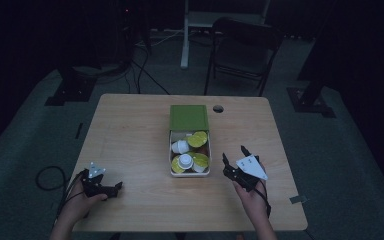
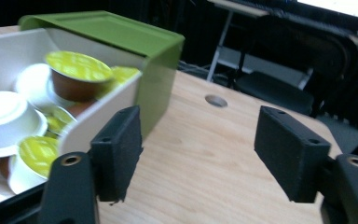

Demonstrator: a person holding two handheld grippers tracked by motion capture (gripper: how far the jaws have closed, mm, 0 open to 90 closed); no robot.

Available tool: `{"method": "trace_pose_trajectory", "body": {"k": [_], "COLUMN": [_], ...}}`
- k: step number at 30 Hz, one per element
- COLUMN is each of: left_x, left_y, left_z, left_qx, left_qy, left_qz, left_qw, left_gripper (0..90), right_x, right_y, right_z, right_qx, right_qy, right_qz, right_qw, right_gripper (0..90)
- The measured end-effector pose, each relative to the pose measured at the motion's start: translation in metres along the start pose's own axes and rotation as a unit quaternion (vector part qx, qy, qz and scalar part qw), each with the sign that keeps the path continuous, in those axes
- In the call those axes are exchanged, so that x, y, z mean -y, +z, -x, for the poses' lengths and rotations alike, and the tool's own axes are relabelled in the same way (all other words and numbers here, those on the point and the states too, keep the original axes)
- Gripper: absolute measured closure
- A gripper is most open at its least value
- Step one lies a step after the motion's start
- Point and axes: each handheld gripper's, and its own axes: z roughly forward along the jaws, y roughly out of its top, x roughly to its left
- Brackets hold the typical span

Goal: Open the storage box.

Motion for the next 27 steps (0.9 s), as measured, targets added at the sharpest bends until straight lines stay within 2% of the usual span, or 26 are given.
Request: {"method": "trace_pose_trajectory", "body": {"k": [8, 14, 15, 21, 25, 27], "left_x": [0.000, 0.000, 0.000, 0.000, 0.000, 0.000], "left_y": [0.000, 0.000, 0.000, 0.000, 0.000, 0.000], "left_z": [0.000, 0.000, 0.000, 0.000, 0.000, 0.000], "left_qx": [0.000, 0.000, 0.000, 0.000, 0.000, 0.000], "left_qy": [0.000, 0.000, 0.000, 0.000, 0.000, 0.000], "left_qz": [0.000, 0.000, 0.000, 0.000, 0.000, 0.000], "left_qw": [1.0000, 1.0000, 1.0000, 1.0000, 1.0000, 1.0000], "left_gripper": [0.3, 0.3, 0.3, 0.3, 0.3, 0.3], "right_x": [0.014, 0.024, 0.029, 0.039, 0.045, 0.048], "right_y": [0.001, 0.002, 0.003, 0.006, 0.007, 0.008], "right_z": [0.013, 0.022, 0.025, 0.033, 0.039, 0.041], "right_qx": [0.017, 0.018, 0.019, 0.026, 0.030, 0.031], "right_qy": [0.012, 0.026, 0.031, 0.046, 0.047, 0.058], "right_qz": [-0.022, -0.041, -0.050, -0.067, -0.090, -0.105], "right_qw": [0.9996, 0.9987, 0.9981, 0.9964, 0.9943, 0.9923], "right_gripper": [29.9, 27.1, 26.2, 23.4, 19.7, 19.2]}}
